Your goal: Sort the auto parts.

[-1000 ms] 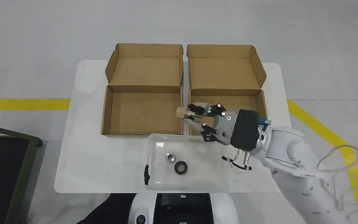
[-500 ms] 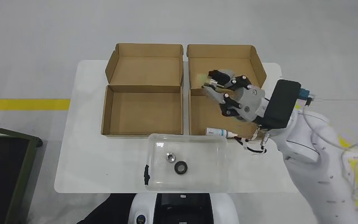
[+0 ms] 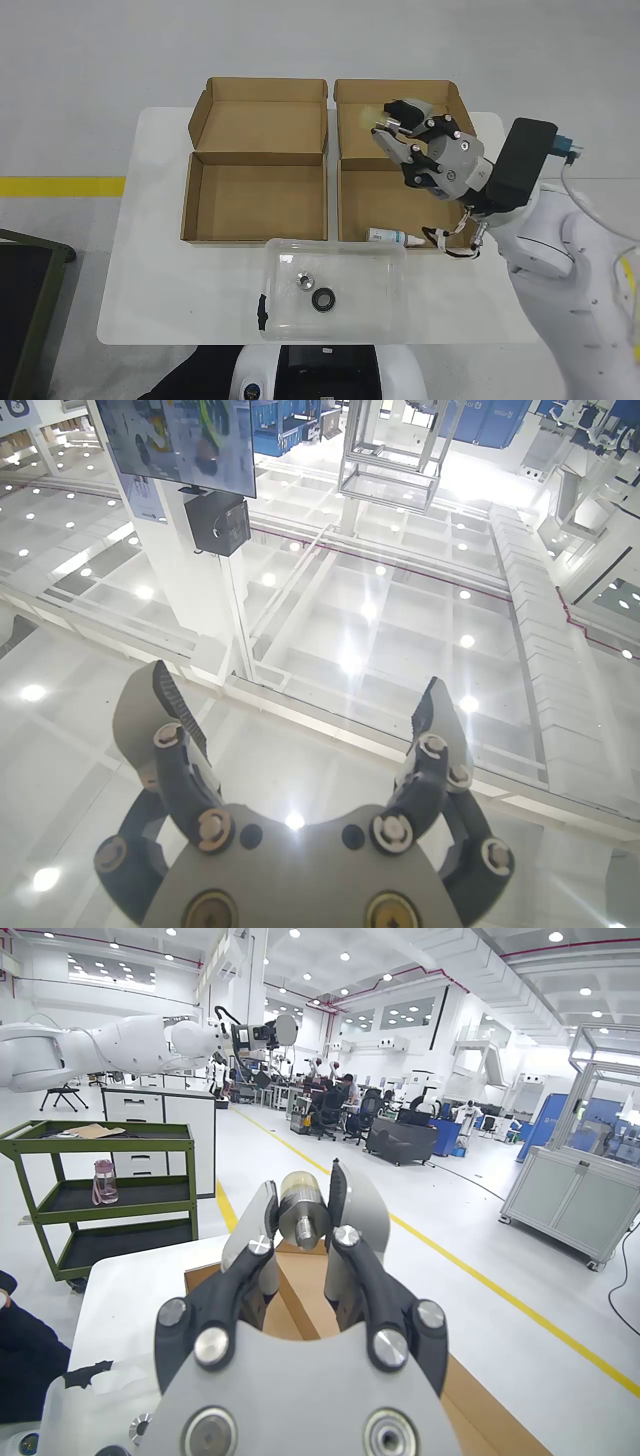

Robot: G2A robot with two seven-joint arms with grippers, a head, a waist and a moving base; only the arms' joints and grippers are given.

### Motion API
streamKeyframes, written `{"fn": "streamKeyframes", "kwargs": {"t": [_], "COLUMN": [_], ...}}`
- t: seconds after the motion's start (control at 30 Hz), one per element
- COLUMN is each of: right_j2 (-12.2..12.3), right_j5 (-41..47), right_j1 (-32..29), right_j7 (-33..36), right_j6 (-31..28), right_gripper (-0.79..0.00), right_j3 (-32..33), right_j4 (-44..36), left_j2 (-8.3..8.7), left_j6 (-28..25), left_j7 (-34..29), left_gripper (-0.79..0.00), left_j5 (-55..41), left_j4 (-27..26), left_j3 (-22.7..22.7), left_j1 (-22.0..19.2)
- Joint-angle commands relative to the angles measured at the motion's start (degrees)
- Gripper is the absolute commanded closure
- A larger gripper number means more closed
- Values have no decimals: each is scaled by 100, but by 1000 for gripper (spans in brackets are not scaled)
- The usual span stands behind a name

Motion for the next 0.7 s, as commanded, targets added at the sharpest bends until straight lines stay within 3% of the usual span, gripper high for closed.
{"fn": "streamKeyframes", "kwargs": {"t": [0.0,0.67], "right_j2": [-8,-93], "right_j5": [-23,-401], "right_j1": [-12,-39], "right_j7": [28,887], "right_j6": [-5,-95], "right_gripper": [0,0], "right_j3": [-54,-786], "right_j4": [126,1736], "left_j2": [0,0], "left_j6": [0,0], "left_j7": [0,0], "left_gripper": [-785,-785], "left_j5": [0,0], "left_j4": [0,0], "left_j3": [0,0], "left_j1": [0,0]}}
